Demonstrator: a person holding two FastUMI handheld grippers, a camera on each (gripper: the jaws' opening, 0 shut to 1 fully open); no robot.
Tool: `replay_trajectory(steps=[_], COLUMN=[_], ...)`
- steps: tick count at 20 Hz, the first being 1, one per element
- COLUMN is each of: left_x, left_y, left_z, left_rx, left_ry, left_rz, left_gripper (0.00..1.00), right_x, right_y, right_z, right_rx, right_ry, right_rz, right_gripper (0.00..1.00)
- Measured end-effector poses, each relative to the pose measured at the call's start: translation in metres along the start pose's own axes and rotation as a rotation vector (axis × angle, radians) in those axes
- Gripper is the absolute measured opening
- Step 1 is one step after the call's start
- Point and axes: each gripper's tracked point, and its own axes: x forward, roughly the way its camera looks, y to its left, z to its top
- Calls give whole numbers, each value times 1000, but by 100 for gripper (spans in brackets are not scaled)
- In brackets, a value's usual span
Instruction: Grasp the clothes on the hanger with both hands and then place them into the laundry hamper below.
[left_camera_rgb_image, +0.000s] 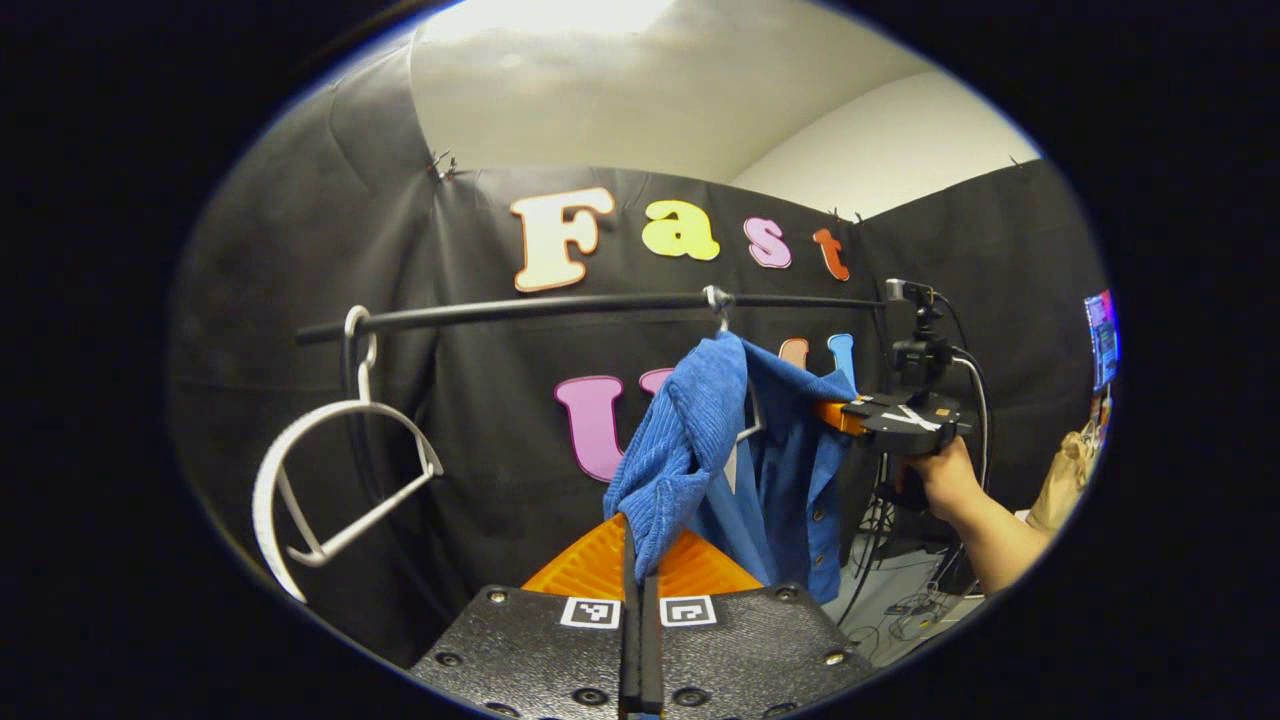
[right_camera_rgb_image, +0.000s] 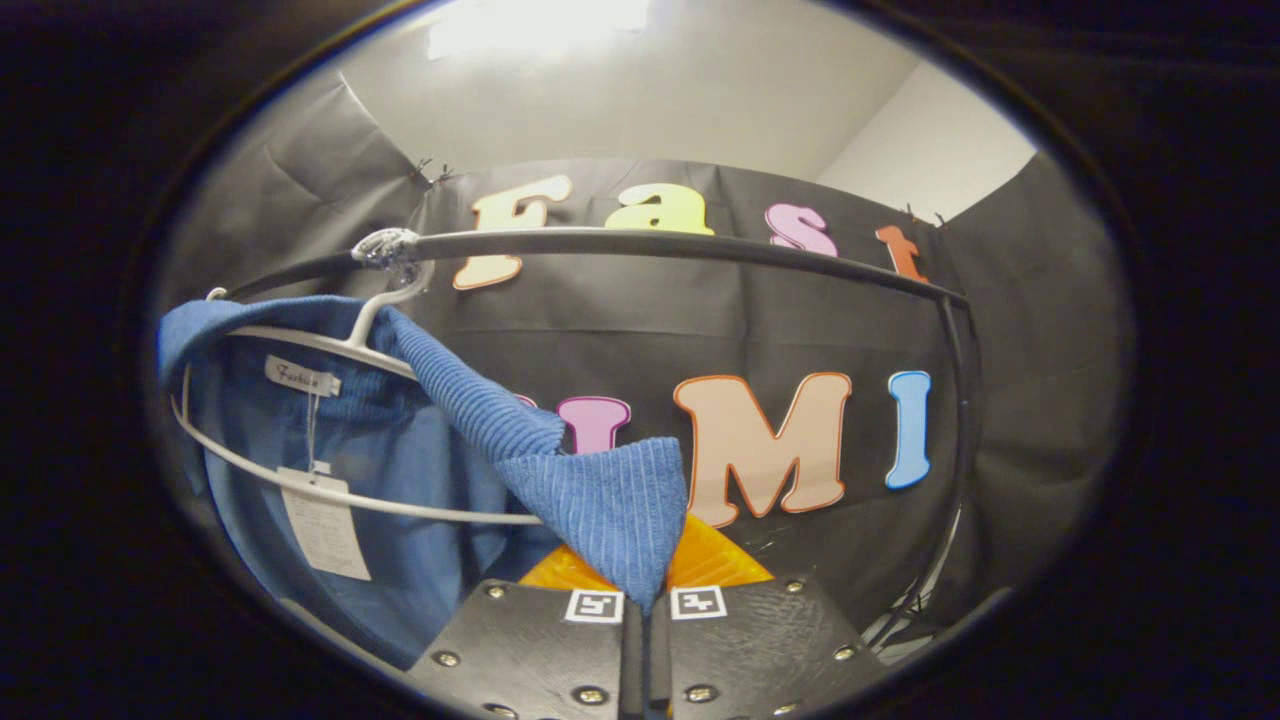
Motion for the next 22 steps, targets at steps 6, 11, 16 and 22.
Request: replay_trajectory(steps=[6,11,16,22], left_x=[7,17,16,19], left_y=[20,42,51,50], left_z=[34,50,74,57], left_rx=[103,83,54,4], left_ry=[-48,-67,-130,-107], left_rz=[48,90,105,48], left_gripper=[0,0,0,1], right_x=[41,71,86,119], right_y=[9,15,20,40], right_z=[0,-3,12,-6], right_rx=[-23,6,11,16], right_ry=[-16,-37,-99,-94], right_rz=[22,32,16,112], right_gripper=[0,3,3,3])
